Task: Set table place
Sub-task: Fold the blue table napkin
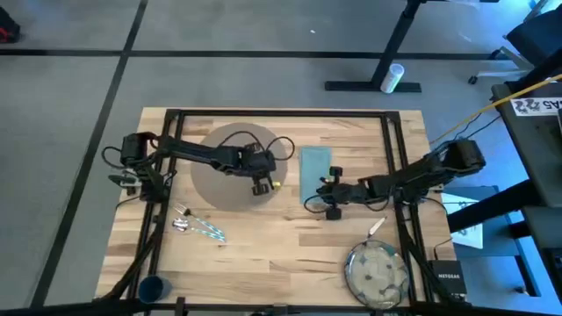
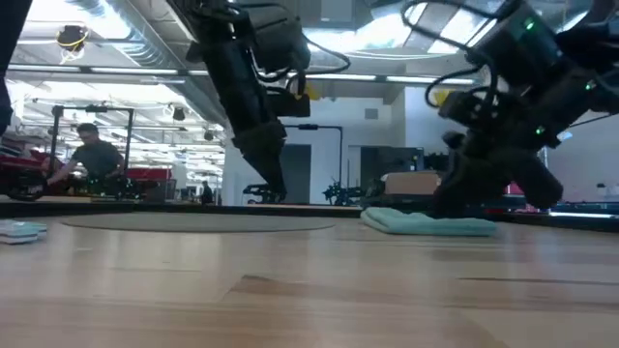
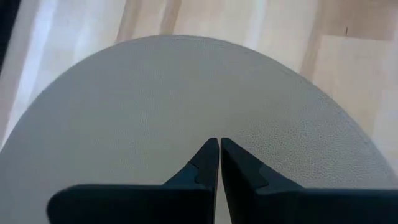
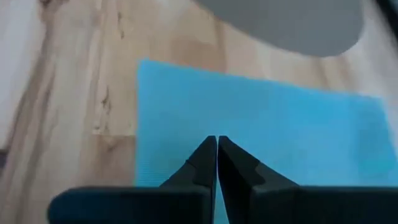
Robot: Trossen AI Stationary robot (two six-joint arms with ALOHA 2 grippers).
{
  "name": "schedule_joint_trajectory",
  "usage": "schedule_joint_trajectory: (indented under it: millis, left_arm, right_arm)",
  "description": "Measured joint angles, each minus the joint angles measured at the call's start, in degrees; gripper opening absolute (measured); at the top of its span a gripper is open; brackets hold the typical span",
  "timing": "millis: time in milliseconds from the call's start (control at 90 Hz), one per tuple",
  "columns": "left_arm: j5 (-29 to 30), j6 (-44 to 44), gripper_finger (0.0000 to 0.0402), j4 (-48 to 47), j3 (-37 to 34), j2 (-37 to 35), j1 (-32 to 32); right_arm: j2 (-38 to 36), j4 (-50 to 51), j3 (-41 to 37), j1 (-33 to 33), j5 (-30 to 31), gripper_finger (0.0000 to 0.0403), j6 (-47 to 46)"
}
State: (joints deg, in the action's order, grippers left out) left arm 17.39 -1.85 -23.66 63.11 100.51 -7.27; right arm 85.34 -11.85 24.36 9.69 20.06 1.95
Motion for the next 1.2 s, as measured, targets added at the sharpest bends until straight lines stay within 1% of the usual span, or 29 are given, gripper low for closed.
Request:
schedule_joint_trajectory:
  millis: [178,289,422,544,733,822,911,1033,1122,1200]
  left_arm:
    - [-0.26,-0.09,0.0,2.62,0.0,0.0,0.59]
    - [-0.81,-0.01,0.0,3.68,0.0,0.0,1.6]
    - [-0.92,0.02,0.0,3.63,0.0,0.02,2.79]
    - [-0.94,0.11,0.0,3.8,0.0,0.02,3.37]
    - [-0.96,0.42,0.0,5.52,0.0,0.04,5.59]
    - [-2.49,0.88,0.0,7.12,0.02,0.04,7.3]
    - [-4.15,1.64,0.0,9.43,0.04,0.09,9.16]
    - [-6.19,1.9,0.0,14.93,0.04,0.09,11.99]
    - [-6.9,1.9,0.0,18.73,0.08,0.09,13.97]
    - [-6.95,2.63,0.0,20.11,0.09,0.24,15.24]
  right_arm:
    - [6.19,-0.89,3.66,0.11,-5.54,0.0,-3.18]
    - [9.01,-0.96,6.56,1.87,-7.67,0.0,-3.21]
    - [11.17,-0.16,10.03,4.73,-10.75,0.0,-3.19]
    - [11.78,0.71,12.4,6.93,-11.46,0.0,-2.19]
    - [10.04,-0.02,15.45,8.37,-8.36,0.0,1.27]
    - [7.95,0.65,15.5,8.35,-6.21,0.0,1.8]
    - [5.02,3.5,15.5,8.32,-1.94,0.0,3.87]
    - [-0.55,9.02,15.42,7.35,2.85,0.0,7.47]
    - [-5.08,14.26,15.45,5.17,6.37,0.0,8.21]
    - [-8.46,17.7,15.4,2.71,8.66,0.0,9.19]
